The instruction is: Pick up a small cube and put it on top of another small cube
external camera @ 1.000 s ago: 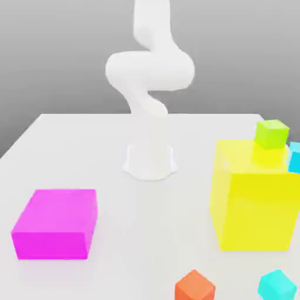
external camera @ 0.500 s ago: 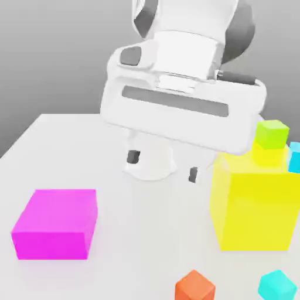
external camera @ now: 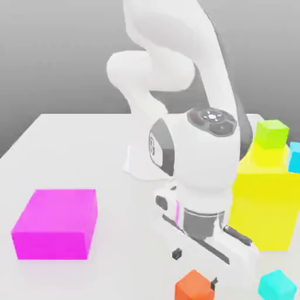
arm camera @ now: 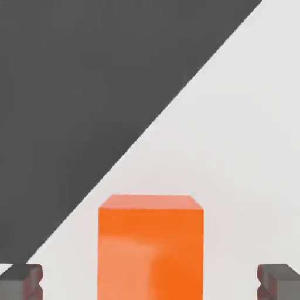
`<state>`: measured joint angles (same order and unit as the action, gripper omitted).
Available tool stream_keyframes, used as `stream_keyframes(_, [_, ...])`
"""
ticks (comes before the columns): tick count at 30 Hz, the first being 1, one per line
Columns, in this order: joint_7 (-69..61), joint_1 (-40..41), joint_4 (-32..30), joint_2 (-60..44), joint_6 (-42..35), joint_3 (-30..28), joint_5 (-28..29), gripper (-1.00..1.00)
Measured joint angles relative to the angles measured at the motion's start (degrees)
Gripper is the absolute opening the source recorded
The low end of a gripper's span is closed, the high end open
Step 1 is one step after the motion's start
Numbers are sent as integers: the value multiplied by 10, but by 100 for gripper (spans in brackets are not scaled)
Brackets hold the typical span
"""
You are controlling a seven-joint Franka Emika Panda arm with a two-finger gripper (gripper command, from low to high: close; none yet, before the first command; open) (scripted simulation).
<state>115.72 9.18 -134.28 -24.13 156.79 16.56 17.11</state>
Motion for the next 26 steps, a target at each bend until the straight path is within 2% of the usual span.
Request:
stream_keyframes(1, [9, -10, 4, -21, 16, -13, 11, 0])
stream_keyframes(2, [15, -17, 7, -34, 26, -21, 19, -100])
stream_keyframes(9, [15, -17, 7, -33, 27, -20, 18, -100])
stream_keyframes(14, [-18, 5, -7, 51, -43, 25, -38, -100])
stream_keyframes(19, [80, -87, 51, 58, -114, 75, -42, -100])
stream_keyframes(22, [124, -126, 68, 7, -83, 56, -5, -100])
stream_keyframes(23, [133, -134, 70, -9, -71, 48, 5, 100])
stream_keyframes(26, [133, -134, 70, -9, -71, 48, 5, 100])
